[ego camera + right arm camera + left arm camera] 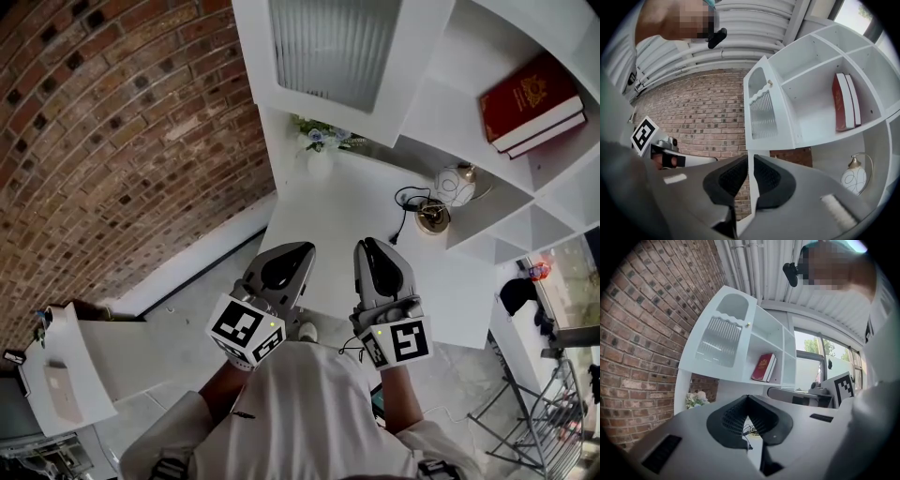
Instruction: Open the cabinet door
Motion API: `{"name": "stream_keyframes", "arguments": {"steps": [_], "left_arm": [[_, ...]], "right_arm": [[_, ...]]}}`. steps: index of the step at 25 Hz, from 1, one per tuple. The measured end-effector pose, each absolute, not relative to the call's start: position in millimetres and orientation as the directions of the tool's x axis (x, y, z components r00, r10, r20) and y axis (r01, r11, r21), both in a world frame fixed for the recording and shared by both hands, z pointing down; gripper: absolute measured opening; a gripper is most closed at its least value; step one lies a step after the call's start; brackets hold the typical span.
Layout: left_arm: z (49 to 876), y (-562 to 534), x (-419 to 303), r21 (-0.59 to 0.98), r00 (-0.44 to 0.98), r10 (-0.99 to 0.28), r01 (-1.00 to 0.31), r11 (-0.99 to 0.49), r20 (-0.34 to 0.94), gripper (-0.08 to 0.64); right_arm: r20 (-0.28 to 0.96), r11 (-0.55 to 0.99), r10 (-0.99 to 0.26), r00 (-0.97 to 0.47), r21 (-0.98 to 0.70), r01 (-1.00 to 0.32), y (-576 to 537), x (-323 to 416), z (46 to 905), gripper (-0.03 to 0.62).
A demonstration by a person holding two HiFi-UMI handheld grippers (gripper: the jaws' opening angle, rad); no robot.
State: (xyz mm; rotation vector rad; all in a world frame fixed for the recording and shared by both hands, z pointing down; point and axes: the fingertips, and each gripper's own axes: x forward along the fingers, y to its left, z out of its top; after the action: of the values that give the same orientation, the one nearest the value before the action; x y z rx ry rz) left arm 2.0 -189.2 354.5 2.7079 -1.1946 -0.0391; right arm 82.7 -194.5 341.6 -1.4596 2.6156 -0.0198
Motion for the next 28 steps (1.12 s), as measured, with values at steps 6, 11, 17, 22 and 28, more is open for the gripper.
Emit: {"name": "stream_keyframes", "arguments": {"steps": [6, 11, 17, 22, 28], "left_arm": [[348, -205, 8, 0.168, 0.694, -0.719, -0.714, -0.680, 0.037, 0.009], [349, -220, 9, 0.183, 0.688, -0.725, -0.717, -0.673, 0.031, 0.009], [342, -239, 9, 0.177, 0.687, -0.726, -0.716, -0.675, 0.014, 0.009], [339, -250, 7, 0.183, 0.690, -0.723, -0.712, -0.677, 0.011, 0.009], [334, -262, 9, 0.163, 0.689, -0.724, -0.715, -0.680, 0.006, 0.009]], "right_arm": [[-0.155, 0.500, -0.859, -0.488, -0.046, -0.865, -217, 91, 325, 0.090], [-0.184, 0.474, -0.868, -0.461, -0.030, -0.880, -237, 100, 310, 0.122], [-0.206, 0.444, -0.878, -0.431, -0.020, -0.896, -262, 110, 300, 0.138], [-0.217, 0.427, -0.885, -0.412, -0.026, -0.904, -276, 115, 295, 0.152], [-0.221, 0.416, -0.889, -0.401, -0.021, -0.909, -294, 121, 292, 0.163]]}}
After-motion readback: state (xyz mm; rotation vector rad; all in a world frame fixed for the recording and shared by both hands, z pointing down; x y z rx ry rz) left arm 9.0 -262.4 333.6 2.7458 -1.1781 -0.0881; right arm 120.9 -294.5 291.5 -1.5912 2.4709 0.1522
